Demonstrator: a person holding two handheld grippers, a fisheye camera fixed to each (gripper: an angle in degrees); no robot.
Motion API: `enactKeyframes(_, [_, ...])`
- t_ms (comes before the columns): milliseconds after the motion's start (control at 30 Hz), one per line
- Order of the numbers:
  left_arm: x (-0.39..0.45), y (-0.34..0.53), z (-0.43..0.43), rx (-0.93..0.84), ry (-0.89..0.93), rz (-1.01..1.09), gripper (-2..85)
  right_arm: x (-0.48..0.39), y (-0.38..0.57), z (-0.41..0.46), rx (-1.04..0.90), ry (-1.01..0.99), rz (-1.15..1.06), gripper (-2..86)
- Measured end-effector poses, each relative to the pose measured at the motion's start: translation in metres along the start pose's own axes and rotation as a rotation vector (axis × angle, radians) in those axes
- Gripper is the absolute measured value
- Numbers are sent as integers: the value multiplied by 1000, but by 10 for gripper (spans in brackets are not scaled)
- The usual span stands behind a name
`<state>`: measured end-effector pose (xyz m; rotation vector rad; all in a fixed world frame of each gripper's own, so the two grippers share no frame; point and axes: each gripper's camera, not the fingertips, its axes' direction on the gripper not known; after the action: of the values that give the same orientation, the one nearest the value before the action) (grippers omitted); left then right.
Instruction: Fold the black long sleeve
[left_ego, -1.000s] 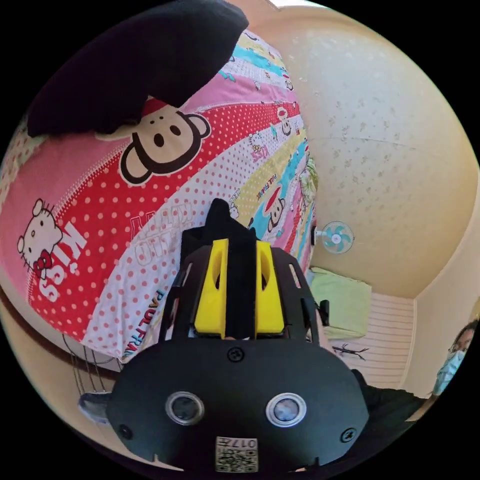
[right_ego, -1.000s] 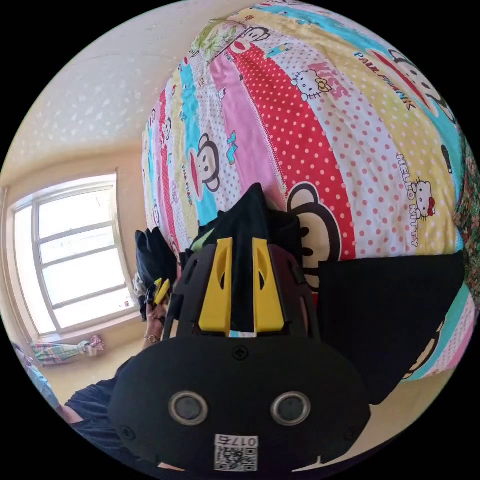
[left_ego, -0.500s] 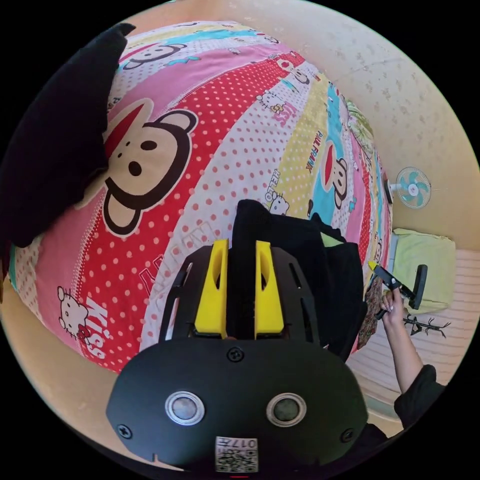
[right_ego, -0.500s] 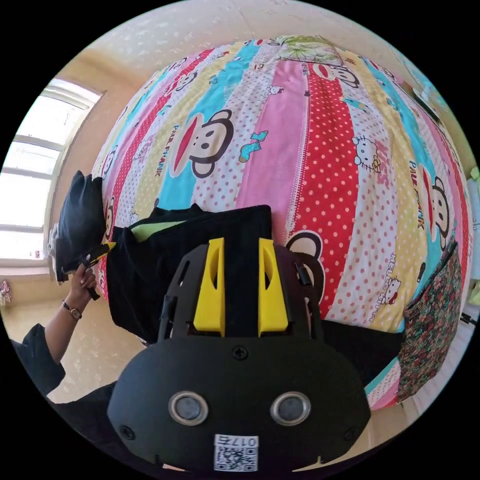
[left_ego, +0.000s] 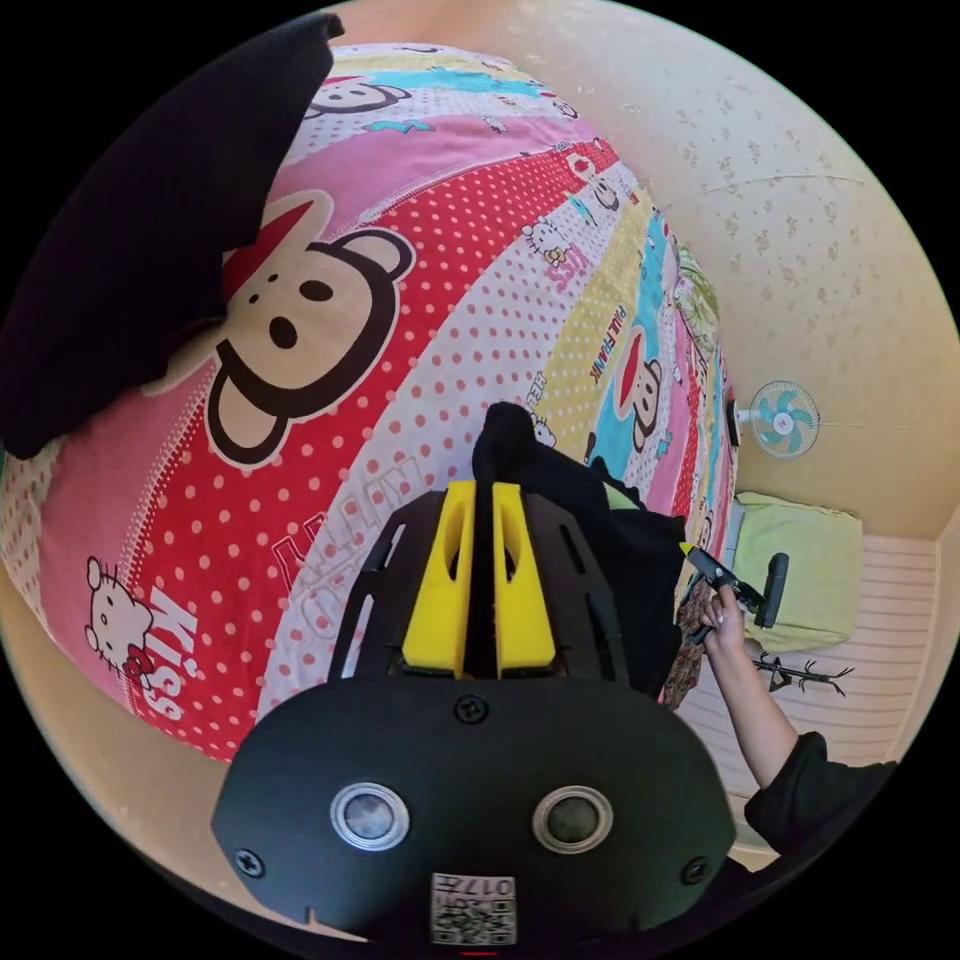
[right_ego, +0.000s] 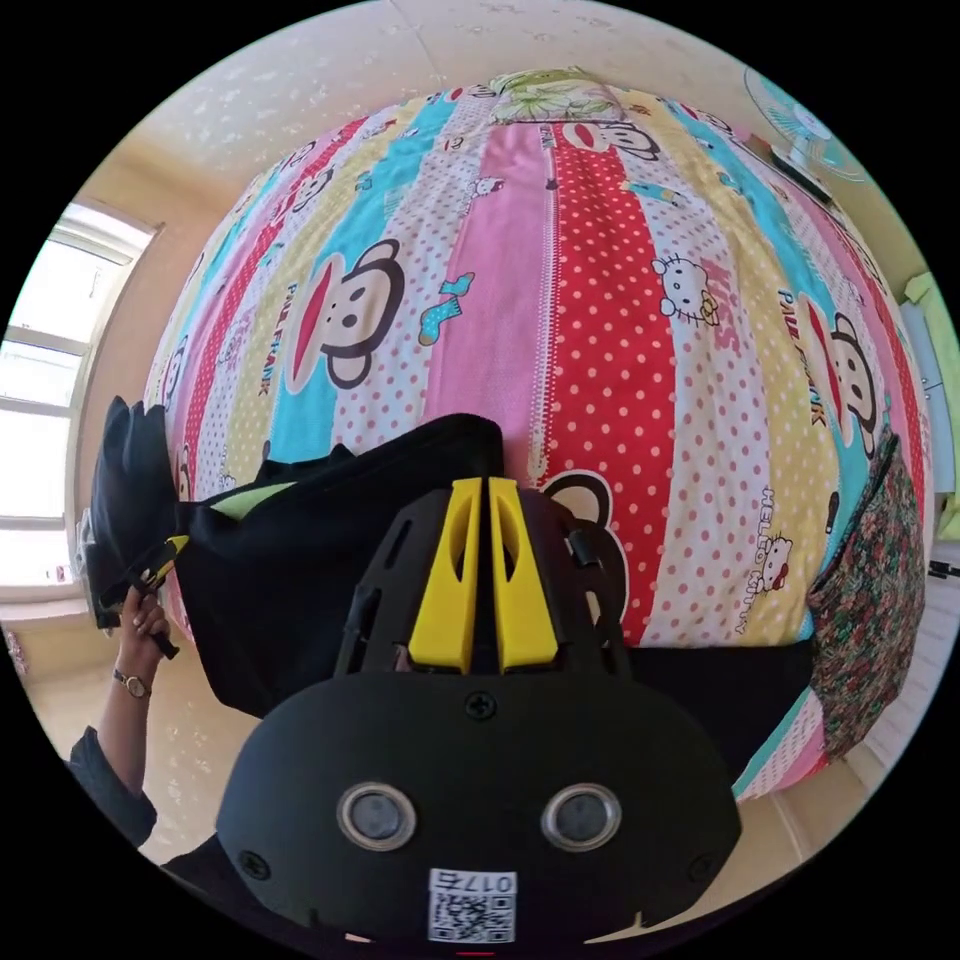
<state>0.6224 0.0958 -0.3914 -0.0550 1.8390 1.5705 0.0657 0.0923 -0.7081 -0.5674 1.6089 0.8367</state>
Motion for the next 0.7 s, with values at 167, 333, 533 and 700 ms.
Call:
enactKeyframes(167, [-3,22,-3,23,6,12,78,-2,-4,2,-46,44,9,67])
enactKeyframes(333, [-15,95,-4,-25,-34,-3,110,-18,39,-35,34,-41,-90,73])
enactKeyframes(533, [-30,179,20,-76,-3,-168,118,-13,114,-20,-172,79,-176,54])
enactKeyframes(700, [-27,200,35,-52,-39,-314,136,1,138,38,-376,414,-387,16])
